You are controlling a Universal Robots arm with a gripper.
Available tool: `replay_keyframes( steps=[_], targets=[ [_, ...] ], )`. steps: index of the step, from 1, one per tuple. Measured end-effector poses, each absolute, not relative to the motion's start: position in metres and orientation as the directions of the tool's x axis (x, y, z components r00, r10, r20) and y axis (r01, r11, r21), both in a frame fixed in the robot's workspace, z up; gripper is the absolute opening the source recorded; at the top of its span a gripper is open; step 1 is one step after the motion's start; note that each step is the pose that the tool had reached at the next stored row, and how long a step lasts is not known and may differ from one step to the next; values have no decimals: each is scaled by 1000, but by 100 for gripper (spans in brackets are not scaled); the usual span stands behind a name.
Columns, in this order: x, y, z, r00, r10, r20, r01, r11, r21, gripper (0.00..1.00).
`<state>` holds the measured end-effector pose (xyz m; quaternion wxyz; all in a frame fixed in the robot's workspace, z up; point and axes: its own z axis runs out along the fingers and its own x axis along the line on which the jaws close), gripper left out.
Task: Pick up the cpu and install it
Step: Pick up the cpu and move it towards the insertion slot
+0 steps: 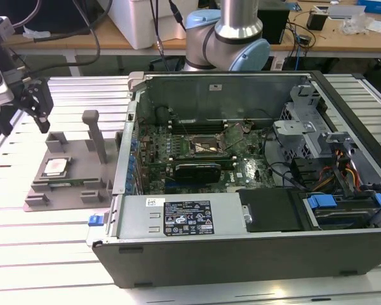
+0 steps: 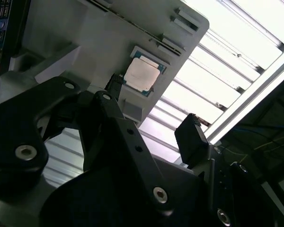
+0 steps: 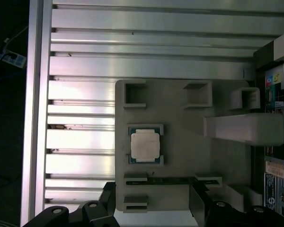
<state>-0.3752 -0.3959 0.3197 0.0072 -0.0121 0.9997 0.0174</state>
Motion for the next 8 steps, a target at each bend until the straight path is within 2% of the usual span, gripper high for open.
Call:
replay_keyframes(
  steps=[8],
  targets=[
    [-375, -396, 311, -1000, -24, -15, -25, 999, 35, 72]
  ],
)
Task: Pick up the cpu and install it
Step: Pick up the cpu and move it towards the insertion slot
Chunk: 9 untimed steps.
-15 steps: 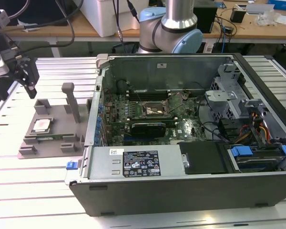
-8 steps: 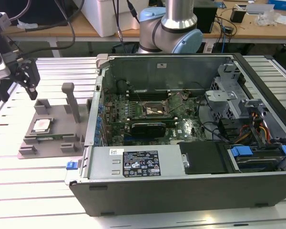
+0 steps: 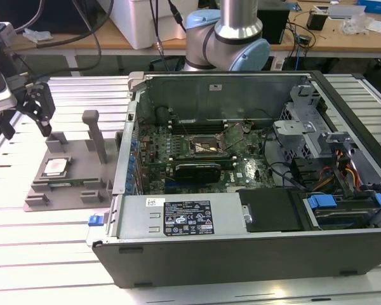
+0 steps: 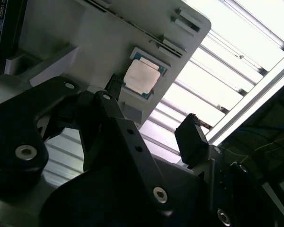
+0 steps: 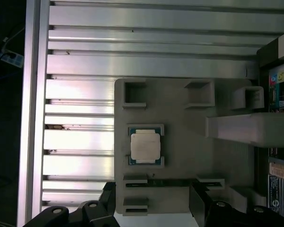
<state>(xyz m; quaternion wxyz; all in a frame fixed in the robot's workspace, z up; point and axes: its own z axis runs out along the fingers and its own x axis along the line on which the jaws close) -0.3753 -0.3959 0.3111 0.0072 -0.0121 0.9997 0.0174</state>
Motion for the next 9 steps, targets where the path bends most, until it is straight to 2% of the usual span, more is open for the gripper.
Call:
replay_keyframes(
  steps=[9],
  targets=[
    [-375, -396, 303, -1000, -24, -15, -25, 999, 35, 72]
  ],
)
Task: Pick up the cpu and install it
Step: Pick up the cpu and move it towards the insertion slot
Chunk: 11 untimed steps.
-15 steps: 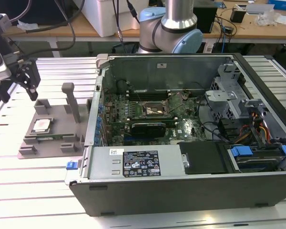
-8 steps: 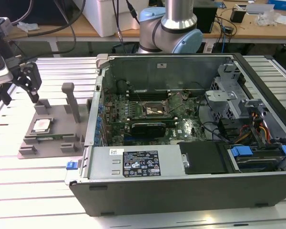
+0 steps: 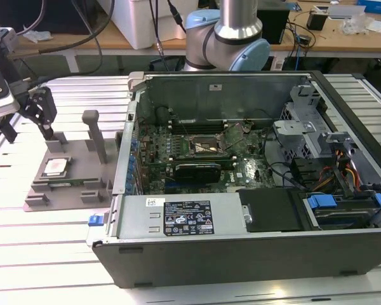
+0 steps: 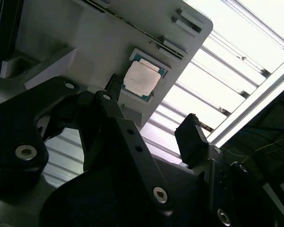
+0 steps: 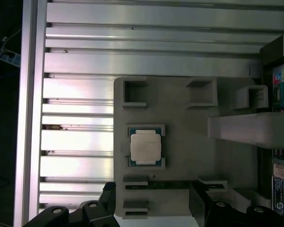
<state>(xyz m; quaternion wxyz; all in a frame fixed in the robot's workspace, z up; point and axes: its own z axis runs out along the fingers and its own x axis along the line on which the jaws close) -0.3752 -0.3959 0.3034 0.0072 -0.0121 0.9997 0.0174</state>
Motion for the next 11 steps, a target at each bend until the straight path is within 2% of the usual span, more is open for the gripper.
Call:
replay_keyframes(
  steps=[11],
  targets=[
    [-375, -396, 293, -1000, -24, -15, -25, 999, 35, 72]
  ],
)
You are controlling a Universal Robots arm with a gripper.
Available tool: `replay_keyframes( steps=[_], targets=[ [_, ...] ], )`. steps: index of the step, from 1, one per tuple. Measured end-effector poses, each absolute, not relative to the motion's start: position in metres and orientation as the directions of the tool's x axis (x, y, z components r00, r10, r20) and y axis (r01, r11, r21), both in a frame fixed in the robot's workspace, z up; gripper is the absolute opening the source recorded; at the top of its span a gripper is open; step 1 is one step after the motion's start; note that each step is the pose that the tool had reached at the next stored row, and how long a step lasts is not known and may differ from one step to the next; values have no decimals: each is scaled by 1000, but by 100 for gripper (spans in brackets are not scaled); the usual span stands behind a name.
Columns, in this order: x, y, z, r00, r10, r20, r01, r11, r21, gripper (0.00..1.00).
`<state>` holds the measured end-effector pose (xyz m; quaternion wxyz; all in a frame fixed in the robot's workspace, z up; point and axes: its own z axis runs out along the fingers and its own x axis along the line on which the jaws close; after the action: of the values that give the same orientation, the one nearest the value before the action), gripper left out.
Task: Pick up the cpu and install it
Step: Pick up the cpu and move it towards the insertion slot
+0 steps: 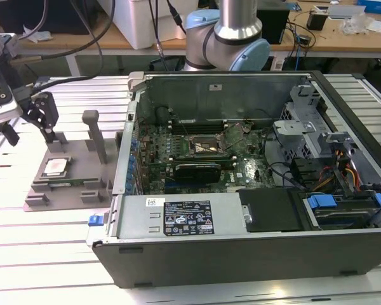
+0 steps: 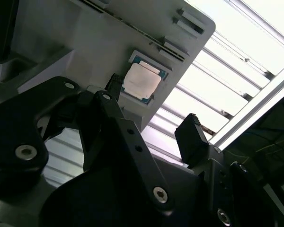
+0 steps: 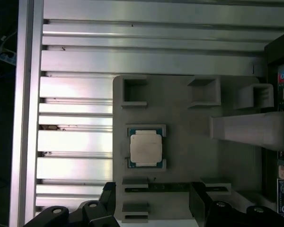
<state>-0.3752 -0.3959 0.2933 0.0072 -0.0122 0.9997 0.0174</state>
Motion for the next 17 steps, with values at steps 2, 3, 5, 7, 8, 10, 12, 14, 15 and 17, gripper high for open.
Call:
replay_keyframes(
  steps=[2, 3, 5, 7, 8, 10, 12, 14, 15, 17],
  targets=[
    [-375, -396, 291, -1000, -24, -15, -25, 999, 35, 72],
    [-375, -396, 291, -1000, -24, -15, -25, 999, 35, 72],
    [-375, -396, 289, -1000, -24, -15, -24, 999, 35, 72],
    [-375, -396, 287, -1000, -24, -15, -25, 999, 35, 72],
    [-375, -396, 287, -1000, -24, -15, -24, 999, 35, 72],
    [-375, -396, 285, -1000, -24, -15, -24, 999, 35, 72],
    [-375, -396, 284, -1000, -24, -15, -24, 999, 35, 72],
    [-375, -396, 282, -1000, -24, -15, -25, 999, 35, 72],
    [-375, -396, 282, -1000, -24, -15, -25, 999, 35, 72],
    [-375, -396, 280, -1000, -24, -15, -25, 999, 35, 72]
  ],
)
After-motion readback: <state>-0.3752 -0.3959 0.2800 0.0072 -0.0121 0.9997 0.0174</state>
